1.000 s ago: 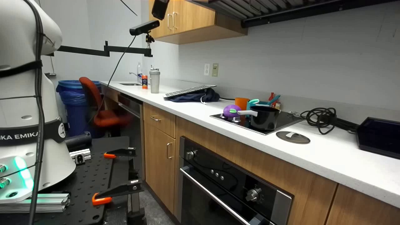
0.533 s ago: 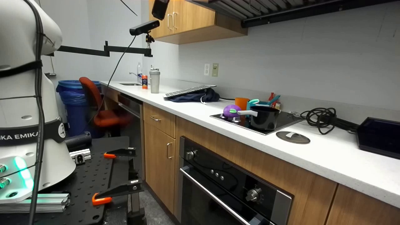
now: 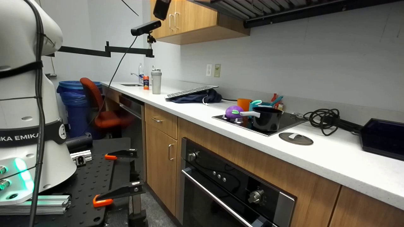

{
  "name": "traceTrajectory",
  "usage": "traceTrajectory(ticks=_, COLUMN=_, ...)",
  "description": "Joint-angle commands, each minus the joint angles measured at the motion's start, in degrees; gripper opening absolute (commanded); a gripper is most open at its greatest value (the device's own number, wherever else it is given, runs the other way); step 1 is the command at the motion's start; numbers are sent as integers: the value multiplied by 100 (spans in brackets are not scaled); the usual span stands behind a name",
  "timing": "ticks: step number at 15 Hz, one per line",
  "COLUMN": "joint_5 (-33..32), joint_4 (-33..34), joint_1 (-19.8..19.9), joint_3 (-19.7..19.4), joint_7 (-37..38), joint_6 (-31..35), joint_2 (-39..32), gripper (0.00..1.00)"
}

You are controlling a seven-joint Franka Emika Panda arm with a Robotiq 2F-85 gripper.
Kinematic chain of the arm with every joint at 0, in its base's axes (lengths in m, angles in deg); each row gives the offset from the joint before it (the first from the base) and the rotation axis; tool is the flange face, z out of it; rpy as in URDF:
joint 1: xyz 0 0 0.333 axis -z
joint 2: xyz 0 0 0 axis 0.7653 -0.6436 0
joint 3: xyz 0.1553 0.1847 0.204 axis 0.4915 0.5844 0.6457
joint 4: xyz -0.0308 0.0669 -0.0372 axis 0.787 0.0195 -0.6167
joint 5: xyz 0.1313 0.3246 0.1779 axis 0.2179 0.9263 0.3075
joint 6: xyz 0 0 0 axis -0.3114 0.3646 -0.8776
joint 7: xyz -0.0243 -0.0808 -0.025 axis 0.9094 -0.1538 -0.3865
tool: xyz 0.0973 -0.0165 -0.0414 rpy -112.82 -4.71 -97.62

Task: Put the lid on the pot

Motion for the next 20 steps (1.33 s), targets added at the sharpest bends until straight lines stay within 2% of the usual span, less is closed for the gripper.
traceTrajectory(ticks=1, joint_5=33, joint_4=9, joint_1=101, joint_3=78, joint_7=-46, joint_6=-8, joint_2=-19, gripper=100)
traceTrajectory(ticks=5, joint_5=112, joint_4=34, joint_1=95, joint_3=51, joint_7=-60, joint_6=287, joint_2=-65, gripper=100)
traceTrajectory(ticks=9, joint_5=224, joint_4=74, joint_1=79, joint_3=44, joint_7=-36, joint_6=925, joint_2=-226, gripper=100)
traceTrajectory(ticks=20, joint_5=512, joint_4=232, joint_1=-87, joint_3=355, joint_7=17, joint_6=3350, joint_2=-1075, gripper=100)
